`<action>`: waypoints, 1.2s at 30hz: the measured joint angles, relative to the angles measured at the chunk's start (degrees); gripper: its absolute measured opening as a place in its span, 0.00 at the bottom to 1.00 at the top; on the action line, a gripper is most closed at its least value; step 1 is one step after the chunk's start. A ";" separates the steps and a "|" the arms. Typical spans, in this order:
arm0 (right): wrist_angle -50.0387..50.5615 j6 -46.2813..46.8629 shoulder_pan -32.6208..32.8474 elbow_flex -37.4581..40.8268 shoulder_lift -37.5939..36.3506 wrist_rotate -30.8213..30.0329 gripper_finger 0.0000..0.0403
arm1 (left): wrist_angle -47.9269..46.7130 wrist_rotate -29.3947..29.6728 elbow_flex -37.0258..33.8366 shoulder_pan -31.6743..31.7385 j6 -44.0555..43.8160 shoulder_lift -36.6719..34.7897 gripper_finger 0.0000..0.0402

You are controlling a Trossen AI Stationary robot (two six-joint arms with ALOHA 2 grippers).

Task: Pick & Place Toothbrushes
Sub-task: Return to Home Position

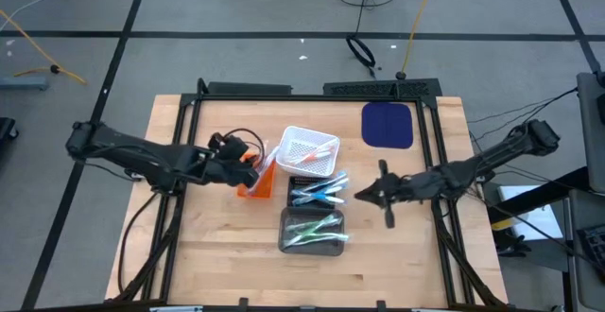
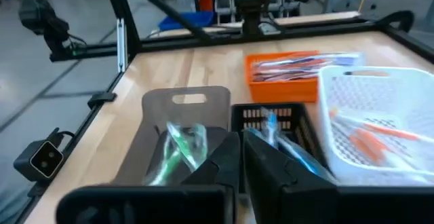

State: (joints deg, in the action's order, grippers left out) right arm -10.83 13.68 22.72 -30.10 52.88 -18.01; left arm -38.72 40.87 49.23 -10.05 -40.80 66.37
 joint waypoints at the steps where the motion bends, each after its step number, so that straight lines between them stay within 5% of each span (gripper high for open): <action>1: -0.21 -0.11 -0.27 1.72 -2.36 -0.03 0.03 | 0.08 0.18 0.00 -0.33 1.16 -1.00 0.44; 7: -1.45 -3.99 -3.39 9.20 -16.56 -3.84 0.03 | 4.32 1.81 -2.63 -1.94 5.22 -6.53 0.44; 18: 0.54 -15.57 -6.65 11.73 -37.86 -5.91 0.03 | 28.40 -4.44 -25.98 -0.94 18.18 -25.69 0.44; 26: 10.28 -17.48 -6.77 11.98 -44.79 -6.65 0.03 | 36.84 -12.87 -38.14 2.86 25.36 -41.42 0.44; 36: 2.27 -20.23 -6.80 21.54 -48.36 -7.37 0.03 | 36.99 -20.44 -45.66 5.05 26.69 -52.93 0.44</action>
State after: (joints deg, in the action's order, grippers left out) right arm -8.56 -6.55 15.92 -8.56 4.51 -25.38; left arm -1.74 20.43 3.57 -4.99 -14.11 13.44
